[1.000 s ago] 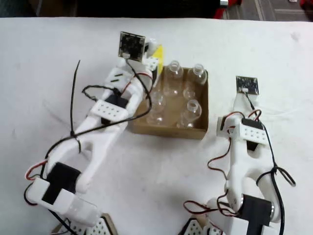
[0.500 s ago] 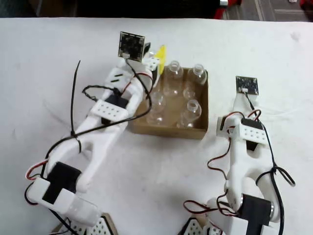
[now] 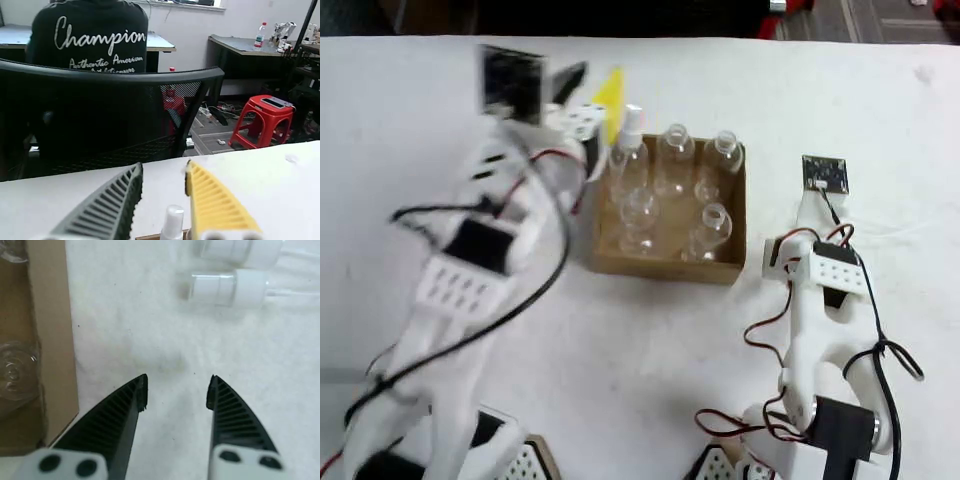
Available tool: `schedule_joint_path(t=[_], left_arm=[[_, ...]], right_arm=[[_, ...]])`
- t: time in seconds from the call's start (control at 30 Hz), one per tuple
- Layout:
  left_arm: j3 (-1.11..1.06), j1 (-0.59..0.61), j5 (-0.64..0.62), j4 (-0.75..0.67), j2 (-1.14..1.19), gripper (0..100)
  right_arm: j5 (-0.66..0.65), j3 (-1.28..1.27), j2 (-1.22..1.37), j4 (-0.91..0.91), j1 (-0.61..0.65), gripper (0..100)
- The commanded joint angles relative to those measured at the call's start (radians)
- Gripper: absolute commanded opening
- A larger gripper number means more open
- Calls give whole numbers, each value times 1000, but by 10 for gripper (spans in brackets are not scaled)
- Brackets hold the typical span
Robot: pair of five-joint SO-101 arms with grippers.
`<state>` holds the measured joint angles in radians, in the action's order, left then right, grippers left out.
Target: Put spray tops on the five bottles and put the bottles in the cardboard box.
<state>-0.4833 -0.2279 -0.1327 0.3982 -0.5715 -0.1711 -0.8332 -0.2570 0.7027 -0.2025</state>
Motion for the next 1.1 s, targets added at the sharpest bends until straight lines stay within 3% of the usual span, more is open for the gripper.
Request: schedule_joint_path(t=[0.0,0.17,0.3,0.43,0.67,0.8,0.87,0.97,1.07], left_arm=[[17,96,35,230,-216,132],[91,251,379,526,-326,132],[75,358,525,690,-338,133],[-32,460,710,674,-343,133],[-319,621,1227,463,-338,132],[-434,599,1547,520,-338,132],[-471,559,1633,562,-338,132],[-514,452,1642,554,-331,133],[-508,377,1616,451,-236,135]], right_arm=[[-14,5,-5,-15,-1,175],[-14,3,-5,-8,-1,174],[-14,2,-5,-7,-1,173],[-14,-9,-5,-13,-1,173],[-12,-11,-5,-13,-1,173],[-12,-11,-5,-15,-1,173],[-12,-11,-5,-15,1,173],[-12,-11,-5,-15,-1,173],[-12,-11,-5,-15,-1,173]])
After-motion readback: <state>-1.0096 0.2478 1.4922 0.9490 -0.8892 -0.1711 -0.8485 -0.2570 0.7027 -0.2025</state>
